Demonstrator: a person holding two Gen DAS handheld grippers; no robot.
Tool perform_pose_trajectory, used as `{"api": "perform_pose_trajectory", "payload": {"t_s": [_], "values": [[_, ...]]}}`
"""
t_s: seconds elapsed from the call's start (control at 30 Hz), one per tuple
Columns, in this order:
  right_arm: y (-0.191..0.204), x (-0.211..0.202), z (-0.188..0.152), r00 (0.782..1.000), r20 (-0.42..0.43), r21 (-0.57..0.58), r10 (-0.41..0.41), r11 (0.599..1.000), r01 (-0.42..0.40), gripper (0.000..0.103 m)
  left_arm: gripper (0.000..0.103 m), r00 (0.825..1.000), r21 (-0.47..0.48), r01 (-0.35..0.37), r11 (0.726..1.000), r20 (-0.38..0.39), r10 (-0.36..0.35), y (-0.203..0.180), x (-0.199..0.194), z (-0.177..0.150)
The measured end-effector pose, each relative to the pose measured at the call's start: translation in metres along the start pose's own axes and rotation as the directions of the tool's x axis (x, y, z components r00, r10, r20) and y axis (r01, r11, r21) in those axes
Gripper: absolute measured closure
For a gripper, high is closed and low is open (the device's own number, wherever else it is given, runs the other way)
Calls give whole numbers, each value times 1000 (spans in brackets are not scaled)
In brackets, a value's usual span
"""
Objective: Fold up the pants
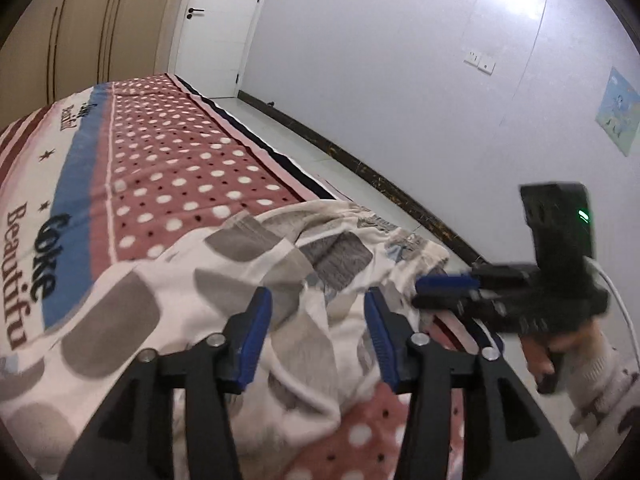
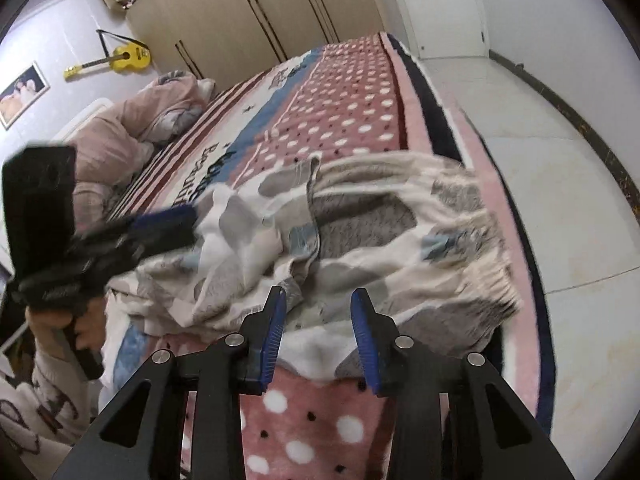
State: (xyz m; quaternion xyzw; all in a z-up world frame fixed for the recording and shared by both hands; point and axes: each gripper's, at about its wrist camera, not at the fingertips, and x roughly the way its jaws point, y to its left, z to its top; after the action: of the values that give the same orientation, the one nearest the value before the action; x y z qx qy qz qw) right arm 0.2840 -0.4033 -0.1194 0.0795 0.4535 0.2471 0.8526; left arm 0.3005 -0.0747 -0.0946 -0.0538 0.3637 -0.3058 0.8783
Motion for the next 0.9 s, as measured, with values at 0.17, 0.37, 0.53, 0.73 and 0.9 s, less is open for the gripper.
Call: {"api": "perform_pose_trajectory", "payload": {"t_s": [0.17, 0.37, 0.53, 0.73, 0.9], "values": [[17, 2, 21, 998, 55, -35, 29, 999, -27, 66, 45, 991, -44, -101, 994, 79, 104, 34, -71, -24], [79, 47, 42, 997, 9, -176, 71, 982, -68, 51, 45, 949, -157, -301, 941, 49, 311, 102, -114, -62], [126, 98, 33, 997, -83, -322, -6, 946, -21, 49, 45, 943, -207, -324, 923, 5, 333, 134, -113, -92], [115, 115, 8, 963, -75, -426, -258, 882, 203, 79, 49, 967, -186, -252, 950, -20, 253, 136, -94, -111], [87, 88, -7, 952, -73, -351, -296, 902, 253, 97, 55, 976, -178, -220, 959, -48, 215, 128, -94, -123]]}}
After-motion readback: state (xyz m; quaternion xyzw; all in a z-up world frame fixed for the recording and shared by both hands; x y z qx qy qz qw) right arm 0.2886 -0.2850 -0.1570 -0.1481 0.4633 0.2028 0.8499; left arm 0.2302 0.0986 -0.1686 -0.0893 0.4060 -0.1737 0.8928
